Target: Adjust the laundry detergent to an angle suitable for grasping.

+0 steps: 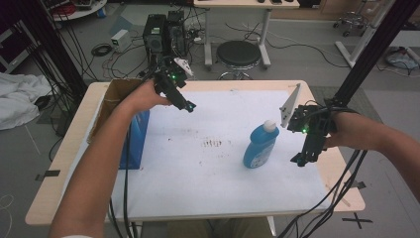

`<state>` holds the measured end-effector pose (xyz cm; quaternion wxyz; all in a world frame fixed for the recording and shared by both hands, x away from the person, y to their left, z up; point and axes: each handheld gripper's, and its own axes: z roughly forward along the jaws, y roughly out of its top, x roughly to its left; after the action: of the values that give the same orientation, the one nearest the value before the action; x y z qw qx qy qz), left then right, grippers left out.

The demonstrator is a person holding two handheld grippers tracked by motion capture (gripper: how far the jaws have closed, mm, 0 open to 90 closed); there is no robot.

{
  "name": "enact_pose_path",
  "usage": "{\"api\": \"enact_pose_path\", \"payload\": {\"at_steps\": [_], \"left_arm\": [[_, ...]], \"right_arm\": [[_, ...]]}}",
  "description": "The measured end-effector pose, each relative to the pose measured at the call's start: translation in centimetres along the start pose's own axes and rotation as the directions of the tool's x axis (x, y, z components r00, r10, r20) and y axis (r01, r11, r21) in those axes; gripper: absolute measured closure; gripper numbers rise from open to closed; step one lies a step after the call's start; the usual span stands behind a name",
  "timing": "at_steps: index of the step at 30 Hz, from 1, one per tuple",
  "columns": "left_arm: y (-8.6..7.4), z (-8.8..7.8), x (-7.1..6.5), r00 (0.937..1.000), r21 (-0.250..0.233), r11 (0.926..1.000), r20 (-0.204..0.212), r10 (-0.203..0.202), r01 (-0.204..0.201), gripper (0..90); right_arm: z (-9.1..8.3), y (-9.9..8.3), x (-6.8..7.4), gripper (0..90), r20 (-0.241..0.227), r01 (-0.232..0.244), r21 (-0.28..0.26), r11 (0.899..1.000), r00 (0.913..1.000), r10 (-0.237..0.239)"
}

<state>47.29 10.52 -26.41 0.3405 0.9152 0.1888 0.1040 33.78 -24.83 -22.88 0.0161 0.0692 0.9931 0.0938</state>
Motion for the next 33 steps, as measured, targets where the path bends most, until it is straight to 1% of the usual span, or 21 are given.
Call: {"api": "enact_pose_path", "payload": {"at_steps": [2, 4, 6, 8, 9, 11, 13, 15, 16, 17, 19, 21, 22, 23, 24, 25, 28, 29, 30, 32, 33], "left_arm": [[-0.5, 0.4, 0.0, 0.9993, -0.035, 0.9994, -0.037, -0.010, 0.009, 3.4], [-0.8, 0.7, -0.1, 0.9970, -0.085, 0.9957, -0.064, -0.043, 0.038, 3.4], [-1.1, 1.0, -0.2, 0.9943, -0.149, 0.9870, -0.079, -0.071, 0.059, 3.4], [-1.3, 1.2, -0.3, 0.9902, -0.188, 0.9791, -0.100, -0.097, 0.077, 3.4], [-1.4, 1.3, -0.3, 0.9889, -0.206, 0.9749, -0.104, -0.107, 0.083, 3.4], [-1.7, 1.5, -0.3, 0.9857, -0.247, 0.9640, -0.109, -0.128, 0.098, 3.4], [-1.9, 1.5, -0.3, 0.9820, -0.296, 0.9483, -0.110, -0.153, 0.115, 3.4], [-2.2, 1.7, -0.4, 0.9806, -0.341, 0.9324, -0.108, -0.164, 0.118, 3.4], [-2.2, 1.7, -0.4, 0.9806, -0.341, 0.9324, -0.108, -0.164, 0.118, 3.4], [-2.4, 1.8, -0.5, 0.9799, -0.353, 0.9283, -0.113, -0.165, 0.116, 3.4], [-2.7, 2.0, -0.6, 0.9762, -0.382, 0.9177, -0.133, -0.171, 0.109, 3.4], [-3.0, 2.0, -0.8, 0.9707, -0.411, 0.9050, -0.150, -0.187, 0.111, 3.4], [-3.2, 2.1, -0.9, 0.9684, -0.431, 0.8949, -0.151, -0.198, 0.116, 3.4], [-3.2, 2.1, -1.0, 0.9668, -0.446, 0.8873, -0.153, -0.205, 0.118, 3.4], [-3.2, 2.1, -1.0, 0.9668, -0.446, 0.8873, -0.153, -0.205, 0.118, 3.4], [-3.3, 2.1, -1.3, 0.9657, -0.478, 0.8711, -0.152, -0.211, 0.115, 3.4], [-3.3, 2.4, -1.9, 0.9612, -0.519, 0.8457, -0.148, -0.233, 0.125, 3.4], [-3.3, 2.4, -1.9, 0.9612, -0.519, 0.8457, -0.148, -0.233, 0.125, 3.4], [-3.4, 2.7, -2.4, 0.9581, -0.520, 0.8438, -0.152, -0.243, 0.131, 3.4], [-3.4, 3.0, -2.9, 0.9548, -0.521, 0.8437, -0.164, -0.248, 0.129, 3.4], [-3.5, 3.1, -3.1, 0.9524, -0.528, 0.8395, -0.170, -0.253, 0.129, 3.4]], "right_arm": [[0.1, 0.0, -0.1, 2.3, -0.001, 0.008, -0.008, 1.000, 1.0000, -0.008], [0.1, 0.0, -0.2, 2.3, -0.001, 0.005, -0.007, 1.000, 1.0000, -0.005], [0.1, 0.0, -0.2, 2.3, -0.002, 0.011, -0.007, 1.000, 0.9999, -0.011], [0.1, 0.0, -0.3, 2.3, -0.001, 0.011, -0.011, 1.000, 0.9999, -0.011], [0.0, 0.0, -0.2, 2.3, 0.000, 0.000, -0.007, 1.000, 1.0000, 0.000], [0.0, 0.0, -0.3, 2.3, -0.001, 0.003, -0.006, 1.000, 1.0000, -0.003], [0.0, 0.0, -0.3, 2.3, -0.001, 0.005, -0.008, 1.000, 1.0000, -0.005], [0.1, 0.0, -0.3, 2.3, 0.000, 0.002, -0.011, 1.000, 1.0000, -0.002], [0.1, 0.0, -0.3, 2.3, 0.000, 0.002, -0.011, 1.000, 1.0000, -0.002], [0.1, 0.0, -0.3, 2.3, 0.000, 0.002, -0.012, 1.000, 1.0000, -0.002], [0.1, 0.0, -0.4, 2.3, -0.001, 0.004, -0.013, 1.000, 1.0000, -0.004], [0.1, 0.0, -0.5, 2.3, -0.002, 0.004, -0.016, 1.000, 1.0000, -0.004], [0.1, 0.0, -0.5, 2.3, -0.002, 0.004, -0.016, 1.000, 1.0000, -0.004], [0.0, 0.0, -0.5, 2.3, -0.002, 0.003, -0.018, 1.000, 1.0000, -0.003], [0.0, 0.0, -0.5, 2.3, -0.002, 0.003, -0.018, 1.000, 1.0000, -0.003], [0.0, -0.1, -0.5, 2.3, -0.001, -0.004, -0.018, 1.000, 1.0000, 0.004], [0.0, -0.1, -0.5, 2.3, 0.000, -0.004, -0.018, 1.000, 1.0000, 0.004], [0.0, -0.1, -0.5, 2.3, 0.000, -0.004, -0.018, 1.000, 1.0000, 0.004], [0.0, -0.1, -0.6, 2.3, -0.001, 0.001, -0.021, 1.000, 1.0000, -0.001], [0.1, -0.1, -0.6, 2.3, -0.003, -0.003, -0.017, 1.000, 1.0000, 0.003], [0.1, -0.1, -0.6, 2.3, -0.003, -0.003, -0.017, 1.000, 1.0000, 0.003]]}}
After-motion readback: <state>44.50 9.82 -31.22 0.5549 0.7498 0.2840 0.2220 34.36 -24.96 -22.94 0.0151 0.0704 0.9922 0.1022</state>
